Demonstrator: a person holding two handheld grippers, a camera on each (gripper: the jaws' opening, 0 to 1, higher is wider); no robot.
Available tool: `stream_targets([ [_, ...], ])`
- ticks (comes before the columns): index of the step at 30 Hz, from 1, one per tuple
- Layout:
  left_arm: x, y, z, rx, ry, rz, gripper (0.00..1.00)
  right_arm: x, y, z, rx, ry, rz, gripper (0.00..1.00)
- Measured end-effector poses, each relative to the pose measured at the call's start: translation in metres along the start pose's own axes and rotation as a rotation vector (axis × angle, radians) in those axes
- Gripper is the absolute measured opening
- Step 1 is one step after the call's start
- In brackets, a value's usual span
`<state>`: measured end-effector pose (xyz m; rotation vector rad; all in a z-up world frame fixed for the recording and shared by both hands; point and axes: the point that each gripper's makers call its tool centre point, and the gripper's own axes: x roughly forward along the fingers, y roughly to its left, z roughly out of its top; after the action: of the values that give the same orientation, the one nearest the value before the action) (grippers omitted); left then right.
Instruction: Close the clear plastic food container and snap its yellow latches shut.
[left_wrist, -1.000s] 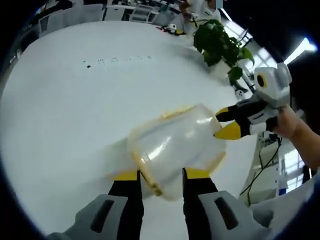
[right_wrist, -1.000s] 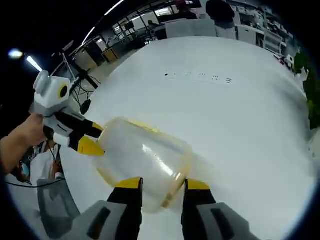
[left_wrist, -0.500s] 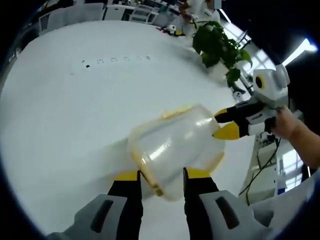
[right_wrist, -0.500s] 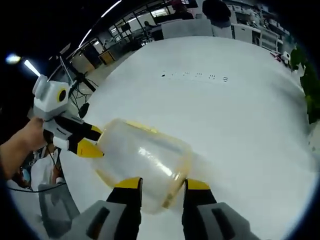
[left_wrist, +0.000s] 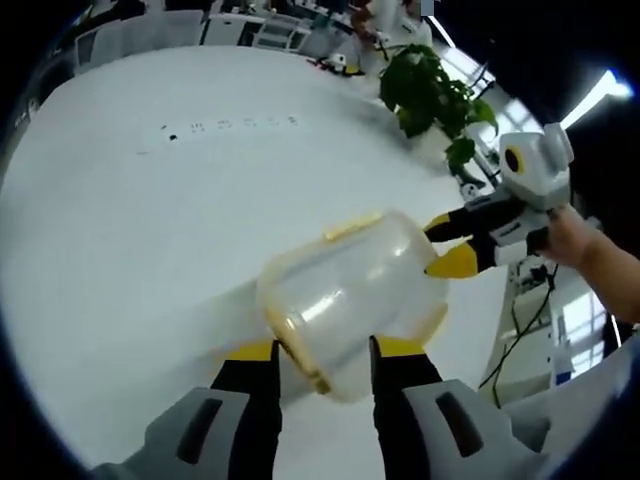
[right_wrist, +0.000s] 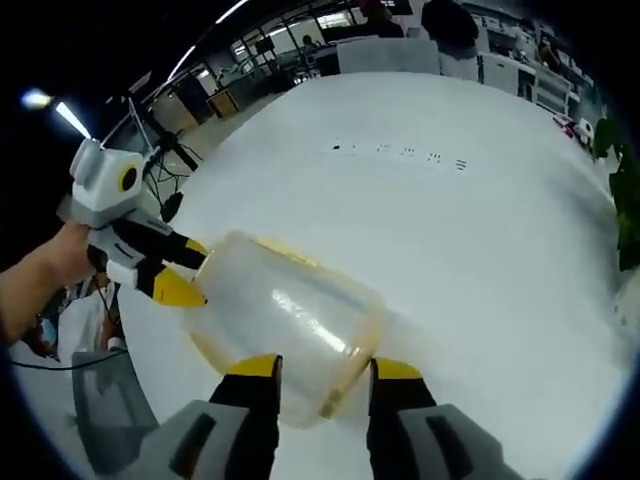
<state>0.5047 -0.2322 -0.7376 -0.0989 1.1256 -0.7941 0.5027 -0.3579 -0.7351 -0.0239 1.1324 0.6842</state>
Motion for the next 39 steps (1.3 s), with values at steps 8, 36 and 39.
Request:
stream_targets([
  [8,0.000,-0.002,-0.001,0.062,0.025,0.010,0.42,-0.001,0.002,-0.002,-0.116,0.037,0.004,0.37],
  [36,-0.032,-0.002,0.003,0.443,0.109,0.056,0.41,-0.020,0.009,-0.001,-0.529,0.129,0.018,0.40],
  [39,-0.033,-0.002,0.002,0.463,0.118,0.050,0.41,-0.021,0.010,-0.001,-0.558,0.136,0.025,0.40],
])
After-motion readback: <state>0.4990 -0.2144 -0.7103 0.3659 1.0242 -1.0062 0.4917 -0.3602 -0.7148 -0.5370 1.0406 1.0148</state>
